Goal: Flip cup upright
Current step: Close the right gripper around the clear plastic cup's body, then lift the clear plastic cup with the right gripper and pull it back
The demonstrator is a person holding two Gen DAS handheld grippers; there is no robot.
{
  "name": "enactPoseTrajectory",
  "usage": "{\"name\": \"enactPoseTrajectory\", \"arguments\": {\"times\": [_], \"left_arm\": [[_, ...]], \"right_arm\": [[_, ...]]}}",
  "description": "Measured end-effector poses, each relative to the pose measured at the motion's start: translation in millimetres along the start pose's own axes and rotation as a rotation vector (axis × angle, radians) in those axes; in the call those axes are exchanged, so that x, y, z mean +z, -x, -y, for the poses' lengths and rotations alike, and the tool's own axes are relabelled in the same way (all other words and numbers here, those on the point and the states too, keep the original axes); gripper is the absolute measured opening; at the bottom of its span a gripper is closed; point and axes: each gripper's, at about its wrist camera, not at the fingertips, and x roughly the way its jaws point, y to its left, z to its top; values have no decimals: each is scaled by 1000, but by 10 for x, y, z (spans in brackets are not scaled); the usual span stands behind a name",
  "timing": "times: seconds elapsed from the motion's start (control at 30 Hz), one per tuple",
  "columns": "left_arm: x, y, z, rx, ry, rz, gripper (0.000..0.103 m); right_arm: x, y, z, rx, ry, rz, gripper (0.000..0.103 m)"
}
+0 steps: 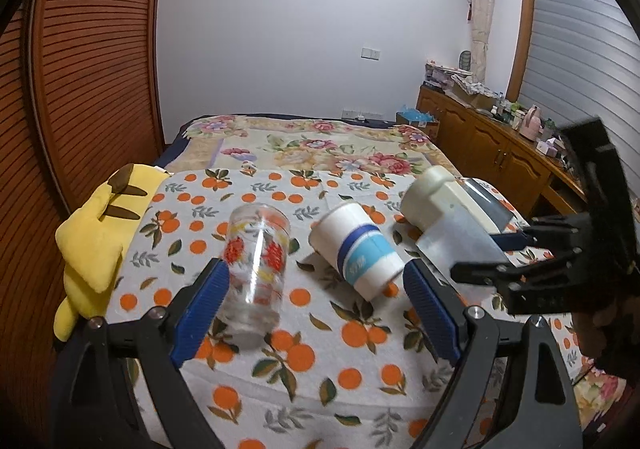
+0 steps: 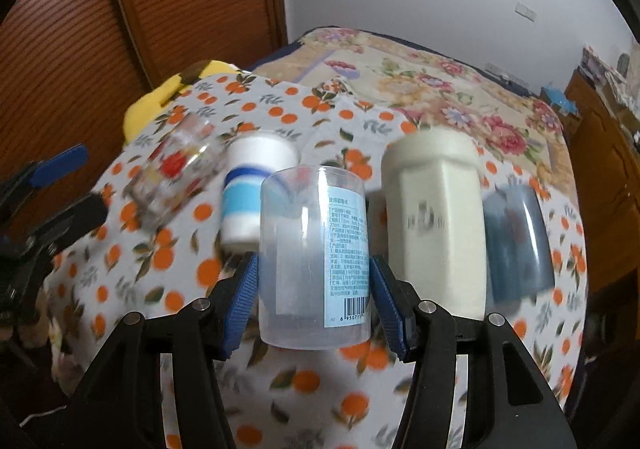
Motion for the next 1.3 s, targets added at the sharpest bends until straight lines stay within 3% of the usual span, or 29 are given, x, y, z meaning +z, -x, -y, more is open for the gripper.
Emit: {"name": "enactPoseTrajectory", "arguments": {"times": [0.27, 0.5, 0.9, 1.03, 1.3], "left_arm": [[-252, 82, 264, -16, -14, -20, 89], [-382, 168, 440, -21, -30, -33, 89], [-438, 129, 537, -32, -21, -66, 89], [-436, 89, 600, -38, -18, -78, 89], [-397, 34, 846, -65, -33, -103, 89]], "right_arm": [[-570, 98, 54, 37, -56, -4, 57], [-844, 154, 49, 59, -95, -4, 57], [-943, 170, 56, 100, -148, 4, 59], [-991, 252, 117, 108, -168, 24, 67], [-1124, 514, 333, 122, -223, 83, 67]]}}
